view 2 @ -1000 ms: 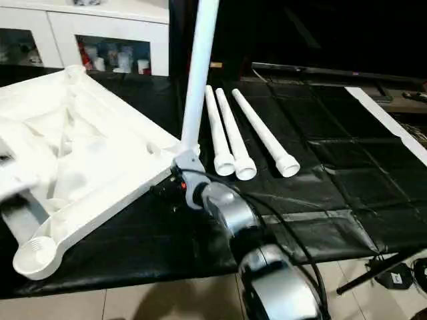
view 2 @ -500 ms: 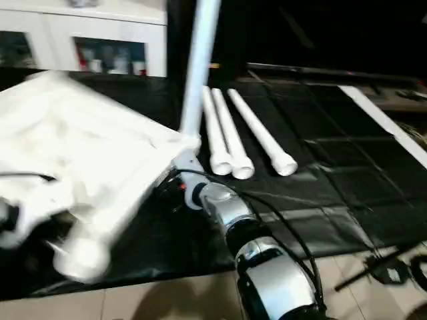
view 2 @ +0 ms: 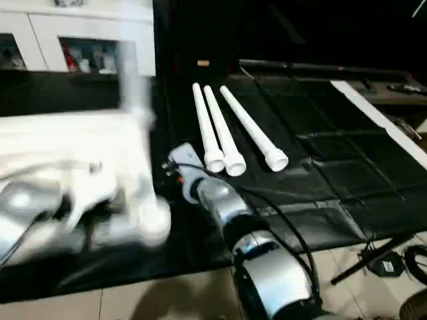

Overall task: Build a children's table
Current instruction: Rotate table base

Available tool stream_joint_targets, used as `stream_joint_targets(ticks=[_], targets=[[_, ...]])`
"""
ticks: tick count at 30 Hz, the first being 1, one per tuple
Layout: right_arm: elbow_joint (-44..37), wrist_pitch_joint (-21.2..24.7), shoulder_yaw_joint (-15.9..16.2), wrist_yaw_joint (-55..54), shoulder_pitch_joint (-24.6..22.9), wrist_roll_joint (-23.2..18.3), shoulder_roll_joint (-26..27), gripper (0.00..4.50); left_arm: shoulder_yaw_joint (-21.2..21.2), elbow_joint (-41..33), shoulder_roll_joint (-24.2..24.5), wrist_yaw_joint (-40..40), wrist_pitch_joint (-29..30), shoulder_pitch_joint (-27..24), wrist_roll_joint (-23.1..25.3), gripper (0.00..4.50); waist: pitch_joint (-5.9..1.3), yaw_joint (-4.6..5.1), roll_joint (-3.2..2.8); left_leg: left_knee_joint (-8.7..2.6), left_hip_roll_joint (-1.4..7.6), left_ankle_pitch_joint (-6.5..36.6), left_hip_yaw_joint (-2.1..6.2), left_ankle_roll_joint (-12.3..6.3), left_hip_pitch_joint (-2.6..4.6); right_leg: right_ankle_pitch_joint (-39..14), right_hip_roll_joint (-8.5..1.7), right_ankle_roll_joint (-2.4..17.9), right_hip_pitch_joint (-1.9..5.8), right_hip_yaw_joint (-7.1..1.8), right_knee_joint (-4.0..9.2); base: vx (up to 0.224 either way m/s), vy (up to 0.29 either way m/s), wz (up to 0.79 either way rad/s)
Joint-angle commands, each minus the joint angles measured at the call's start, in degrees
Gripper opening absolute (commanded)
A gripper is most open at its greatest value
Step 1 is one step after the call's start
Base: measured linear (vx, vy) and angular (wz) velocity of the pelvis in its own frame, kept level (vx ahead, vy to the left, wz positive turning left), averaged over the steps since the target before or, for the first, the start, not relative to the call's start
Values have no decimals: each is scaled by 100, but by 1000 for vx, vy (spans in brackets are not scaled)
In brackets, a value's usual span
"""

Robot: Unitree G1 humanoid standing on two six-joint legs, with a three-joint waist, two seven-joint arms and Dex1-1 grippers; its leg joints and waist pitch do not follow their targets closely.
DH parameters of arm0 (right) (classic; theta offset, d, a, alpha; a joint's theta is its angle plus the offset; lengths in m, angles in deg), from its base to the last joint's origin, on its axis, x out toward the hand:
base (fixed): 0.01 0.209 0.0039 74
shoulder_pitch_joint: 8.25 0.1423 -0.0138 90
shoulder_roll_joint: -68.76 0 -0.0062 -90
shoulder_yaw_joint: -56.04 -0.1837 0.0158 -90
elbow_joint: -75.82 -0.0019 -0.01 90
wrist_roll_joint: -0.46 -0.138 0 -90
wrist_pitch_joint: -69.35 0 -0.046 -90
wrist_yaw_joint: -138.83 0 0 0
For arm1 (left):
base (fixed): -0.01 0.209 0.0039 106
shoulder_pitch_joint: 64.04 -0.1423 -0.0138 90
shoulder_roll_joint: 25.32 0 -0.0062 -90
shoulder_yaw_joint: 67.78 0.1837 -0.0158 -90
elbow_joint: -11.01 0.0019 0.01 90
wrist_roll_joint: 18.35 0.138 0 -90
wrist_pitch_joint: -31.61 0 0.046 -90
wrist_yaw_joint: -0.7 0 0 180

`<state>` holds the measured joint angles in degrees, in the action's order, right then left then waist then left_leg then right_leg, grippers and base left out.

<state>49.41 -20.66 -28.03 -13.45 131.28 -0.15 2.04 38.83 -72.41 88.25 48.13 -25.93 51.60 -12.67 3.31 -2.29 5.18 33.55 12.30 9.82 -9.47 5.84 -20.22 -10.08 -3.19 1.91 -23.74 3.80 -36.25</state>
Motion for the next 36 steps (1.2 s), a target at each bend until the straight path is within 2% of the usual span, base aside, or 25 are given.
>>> stream_joint_targets(ticks=[1,2,3,4,5,7,9,12,15,16,18,19,20,21,22,23,24,26,27,28,30,31,32,34,36], targets=[[-35,-27,-63,36,-6,-80,-34,450,-142,174,-52,-399,-243,245,177,4,-383,-49,-279,-400,77,1639,25,314,52,-1186,-399,1002,283,-308,412,0,0,0],[-86,-67,-100,31,13,-95,-88,450,-141,284,-71,-465,-359,297,194,4,-392,-64,-277,-397,79,1532,24,301,44,-1028,-400,1069,298,-304,392,0,0,0],[-155,-120,-158,25,39,-131,-147,450,-174,377,-113,-532,-455,343,175,4,-397,-83,-342,-395,84,1476,32,317,48,-902,-405,1103,300,-305,377,0,0,0],[-185,-127,-216,18,80,-164,-194,450,-227,445,-174,-562,-556,383,139,4,-397,-104,-328,-386,76,1338,14,299,40,-606,-384,1169,314,-298,355,0,0,0],[-227,-173,-258,-21,118,-173,-256,450,-310,450,-254,-540,-622,403,47,4,-398,-126,-353,-381,80,1315,10,313,52,-546,-386,1193,307,-294,344,0,0,0],[-258,-249,-300,-105,153,-172,-315,450,-424,414,-345,-559,-592,414,-53,4,-405,-161,-333,-369,80,1322,-11,309,66,-519,-398,1245,307,-296,345,0,0,0],[-247,-310,-441,-171,281,-253,-439,450,-657,326,-545,-584,-670,418,-254,4,-392,-181,-360,-372,73,1310,-11,295,42,-570,-406,1250,323,-300,344,0,0,0],[-103,-328,-582,-309,490,-287,-585,450,-939,199,-783,-627,-727,402,-585,4,-387,-195,-352,-368,72,1322,-10,281,28,-652,-411,1249,335,-296,352,0,0,0],[-4,-373,-586,-575,580,-205,-643,450,-1062,128,-865,-731,-642,397,-683,4,-381,-176,-349,-363,63,1306,-16,282,27,-677,-394,1214,329,-290,352,0,0,0],[108,-361,-618,-743,682,-182,-694,450,-1175,63,-936,-769,-539,400,-826,33,-388,-155,-344,-355,53,1272,-16,282,15,-665,-394,1212,337,-291,337,0,0,0],[421,-72,-782,-1306,1023,-231,-835,450,-1458,-439,-1030,-915,-228,247,-1081,33,-348,-126,-334,-362,64,1246,-19,307,23,-589,-384,1229,311,-291,328,0,0,0],[542,147,-796,-1490,1173,-214,-886,450,-1527,-698,-1027,-941,-108,147,-1127,46,-298,-109,-325,-362,61,1265,-26,282,2,-563,-367,1216,290,-294,333,0,0,0],[542,147,-796,-1490,1173,-214,-886,450,-1527,-698,-1027,-941,-108,147,-1127,58,-294,-103,-320,-364,51,1278,-26,249,-7,-588,-350,1198,298,-289,339,0,0,0],[739,470,-855,-1597,1431,-231,-933,450,-1652,-1285,-1008,-943,173,-108,-1154,70,-179,-86,-301,-379,38,1375,-39,209,-29,-738,-338,1109,241,-299,371,0,0,0],[799,545,-872,-1586,1521,-231,-947,450,-1709,-1628,-980,-928,334,-265,-1166,75,-134,-54,-289,-404,45,1545,-20,179,-42,-1068,-348,1042,245,-289,402,0,0,0],[824,571,-891,-1563,1561,-242,-952,450,-1742,-1821,-963,-919,426,-354,-1178,75,-144,-58,-298,-390,51,1584,-22,172,-31,-1168,-355,1006,242,-290,398,0,0,0],[871,588,-945,-1589,1609,-266,-969,450,-1799,-2132,-931,-908,573,-496,-1236,81,-80,-39,-284,-394,53,1504,-25,131,-56,-1164,-360,968,208,-302,408,0,0,0],[940,613,-1031,-1662,1663,-303,-996,450,-1916,-2637,-899,-907,889,-739,-1349,118,-69,-30,-294,-377,37,1336,-37,67,-76,-1025,-341,960,208,-306,391,0,0,0],[973,657,-1138,-1703,1673,-398,-1000,450,-2005,-3031,-838,-854,1088,-987,-1435,118,41,-23,-274,-404,44,1330,-27,60,-109,-997,-350,958,168,-310,396,0,0,0],[1010,686,-1197,-1751,1672,-435,-1001,450,-2125,-3497,-739,-811,1329,-1328,-1554,123,40,-15,-300,-381,45,1026,-26,-8,-125,-464,-338,1077,188,-305,327,0,0,0],[1036,674,-1144,-1763,1657,-369,-1006,450,-2234,-3837,-653,-772,1522,-1637,-1596,133,84,-2,-293,-354,23,720,-47,-133,-143,-10,-293,1205,171,-295,296,0,0,0],[1036,674,-1144,-1763,1657,-369,-1006,450,-2234,-3837,-653,-772,1522,-1637,-1596,160,65,6,-295,-323,9,341,-43,-267,-180,465,-293,1302,214,-298,236,0,0,0],[1140,652,-1177,-1780,1682,-372,-984,450,-2533,-4440,-440,-723,1931,-2226,-1750,160,94,-4,-302,-318,8,260,-55,-349,-167,583,-278,1346,178,-296,244,0,0,0],[1183,645,-1207,-1786,1700,-377,-964,450,-2735,-4763,-349,-684,2148,-2505,-1834,180,217,36,-261,-361,22,245,-28,-423,-254,583,-322,1427,222,-283,236,0,0,0],[1202,555,-1146,-1718,1708,-289,-945,450,-2952,-4997,-305,-644,2359,-2646,-1859,204,328,33,-280,-362,38,525,-68,-444,-156,221,-304,1409,124,-299,309,0,0,0]])
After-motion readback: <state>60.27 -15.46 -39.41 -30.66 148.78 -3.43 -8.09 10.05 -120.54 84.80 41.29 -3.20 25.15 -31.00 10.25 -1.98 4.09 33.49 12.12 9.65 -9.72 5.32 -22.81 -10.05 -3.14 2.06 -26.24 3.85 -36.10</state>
